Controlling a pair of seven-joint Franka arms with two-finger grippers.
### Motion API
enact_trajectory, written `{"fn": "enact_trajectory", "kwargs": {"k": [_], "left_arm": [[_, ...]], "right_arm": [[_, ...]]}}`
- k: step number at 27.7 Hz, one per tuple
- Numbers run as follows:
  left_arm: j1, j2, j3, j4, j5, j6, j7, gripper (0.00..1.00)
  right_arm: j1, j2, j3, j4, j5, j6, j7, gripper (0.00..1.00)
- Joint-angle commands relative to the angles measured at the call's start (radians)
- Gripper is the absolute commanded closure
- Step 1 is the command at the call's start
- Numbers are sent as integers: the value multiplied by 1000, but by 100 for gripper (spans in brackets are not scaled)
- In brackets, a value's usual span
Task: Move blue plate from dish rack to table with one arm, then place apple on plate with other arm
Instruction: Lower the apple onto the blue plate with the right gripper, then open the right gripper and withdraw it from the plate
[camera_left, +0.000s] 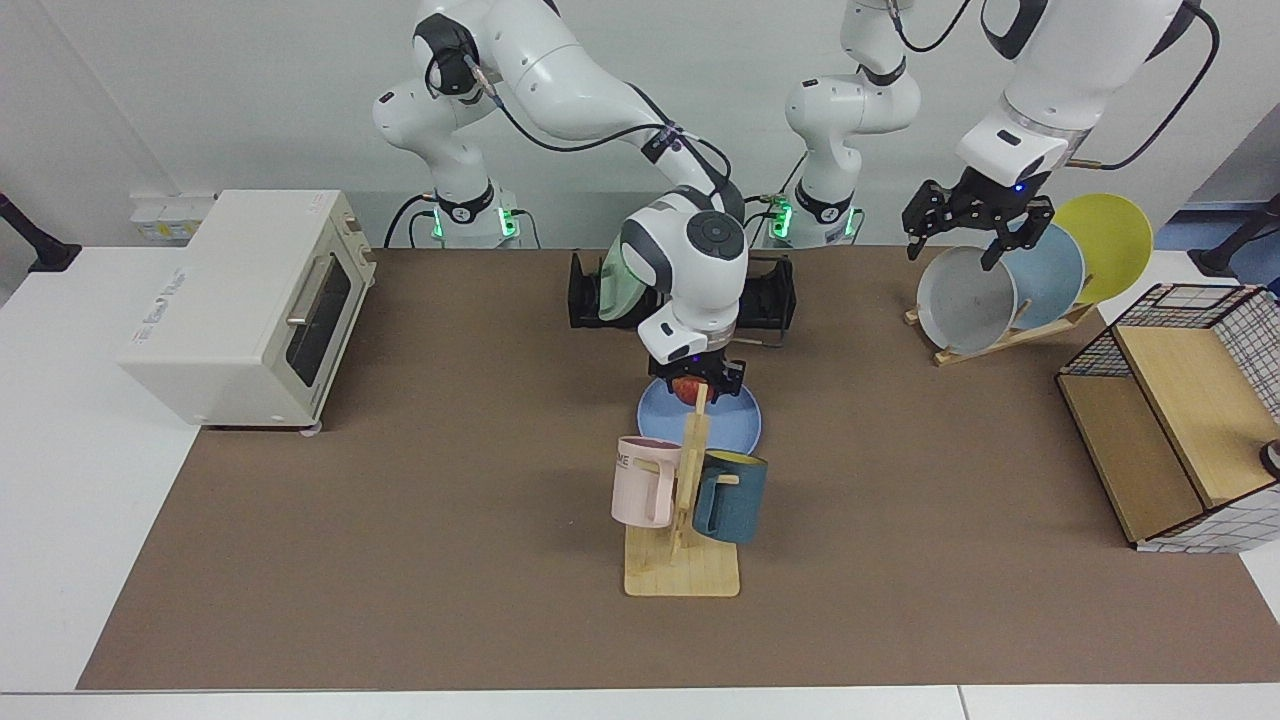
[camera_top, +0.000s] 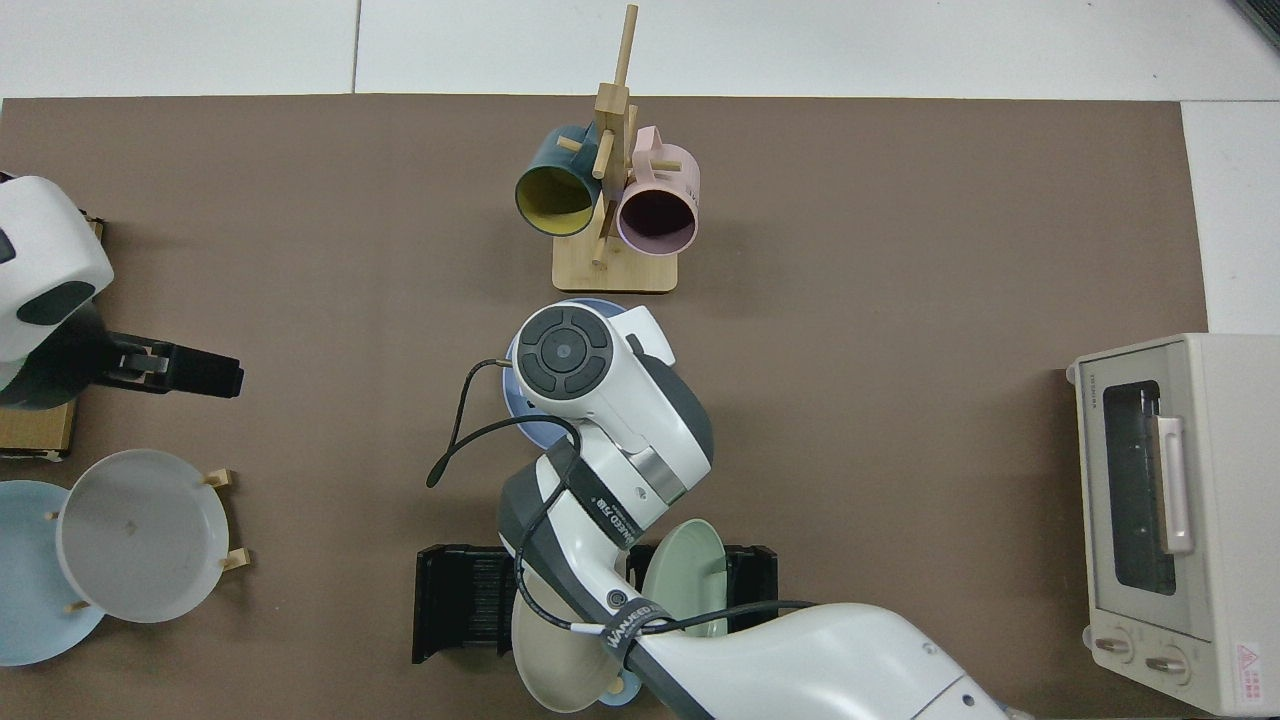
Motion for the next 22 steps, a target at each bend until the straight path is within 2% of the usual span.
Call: {"fn": "enact_trajectory", "kwargs": {"k": [1, 6, 7, 8, 9, 13, 17, 20, 22], "left_arm": [[1, -7, -4, 10, 20, -26, 0, 0], [-4, -18, -12, 10, 22, -52, -2, 0], [-4, -18, -12, 10, 22, -61, -2, 0], [-4, -19, -12, 10, 22, -69, 0, 0], [-4, -19, -12, 10, 22, -76, 0, 0], [-2, -19, -10, 10, 23, -87, 0, 0], [-1, -24, -14, 10, 64, -89, -6, 0], [-4, -28, -15, 10, 87, -89, -11, 0], [1, -32, -12, 8, 86, -90, -12, 0]], "right_arm": [[0, 69, -6, 52, -3, 36, 28, 100], [0, 79, -3, 58, 3, 31, 26, 100], [-1, 79, -3, 58, 1, 24, 25, 76], [-3, 77, -5, 60, 0, 13, 25, 32], [-3, 73, -5, 58, -8, 5, 20, 0], [-38, 33, 5, 76, 5, -74, 13, 0], [-41, -68, -12, 87, 15, -70, 26, 0], [-89, -124, -8, 90, 52, -79, 17, 0], [-156, -171, 8, 89, 84, -85, -9, 0]]}}
